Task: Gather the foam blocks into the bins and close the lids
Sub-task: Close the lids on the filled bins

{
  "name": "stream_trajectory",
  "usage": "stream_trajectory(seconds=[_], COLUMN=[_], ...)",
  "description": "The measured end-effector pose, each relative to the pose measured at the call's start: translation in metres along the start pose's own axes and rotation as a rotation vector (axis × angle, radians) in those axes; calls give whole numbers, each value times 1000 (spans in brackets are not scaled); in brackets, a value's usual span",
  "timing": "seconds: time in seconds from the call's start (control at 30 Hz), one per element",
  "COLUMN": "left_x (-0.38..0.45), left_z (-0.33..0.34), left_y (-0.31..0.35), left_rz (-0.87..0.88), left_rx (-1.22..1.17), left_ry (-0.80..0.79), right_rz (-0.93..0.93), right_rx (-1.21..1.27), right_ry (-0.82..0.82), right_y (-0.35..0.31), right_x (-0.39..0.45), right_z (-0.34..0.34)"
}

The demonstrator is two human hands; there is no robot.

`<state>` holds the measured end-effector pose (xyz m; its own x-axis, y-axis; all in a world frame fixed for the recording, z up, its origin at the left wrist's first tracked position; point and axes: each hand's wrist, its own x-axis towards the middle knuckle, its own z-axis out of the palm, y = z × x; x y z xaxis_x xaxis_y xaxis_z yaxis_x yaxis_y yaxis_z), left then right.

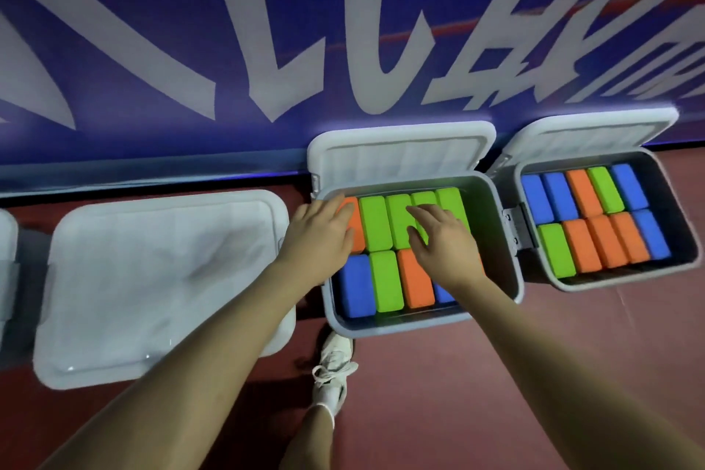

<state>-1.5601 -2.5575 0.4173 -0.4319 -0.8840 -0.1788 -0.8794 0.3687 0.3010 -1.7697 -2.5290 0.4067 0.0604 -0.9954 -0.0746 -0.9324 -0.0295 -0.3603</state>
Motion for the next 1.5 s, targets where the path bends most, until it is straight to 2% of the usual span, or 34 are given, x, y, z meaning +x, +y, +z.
stream_trajectory(seconds=[0.23,0.4,0.57,0.73,0.87,1.07,1.17,1.23,1.3,1.4,1.5], left_x=[59,108,166,228,267,302,301,301,305,315,324], left_z=[12,31,64,108,148,187,209,221,223,220,219], left_y=[10,16,37,38,29,10,17,18,11,-5,-10], left_rz=[-36,-41,-152,-256,-245,-236,-223,-207,-170,-50,-43], left_rx=[-10,15,-32,67,117,183,161,250,345,389,337], left_ry=[-78,-20,15,21,-65,-47,164,336,426,532,582], right_rz=[-16,-56,-65,-158,-233,-319,-279,-291,-342,-404,-450], right_rx=[23,4,-28,-168,-274,-366,-265,-277,-258,-185,-237], right_ry=[-20,-75,-198,-250,-283,-149,101,272,395,467,466], right_y=[49,97,139,197,239,275,279,279,283,291,299], right_x=[49,94,147,196,235,257,252,252,257,268,271], right_z=[-5,-3,12,39,67,118,145,155,155,150,152])
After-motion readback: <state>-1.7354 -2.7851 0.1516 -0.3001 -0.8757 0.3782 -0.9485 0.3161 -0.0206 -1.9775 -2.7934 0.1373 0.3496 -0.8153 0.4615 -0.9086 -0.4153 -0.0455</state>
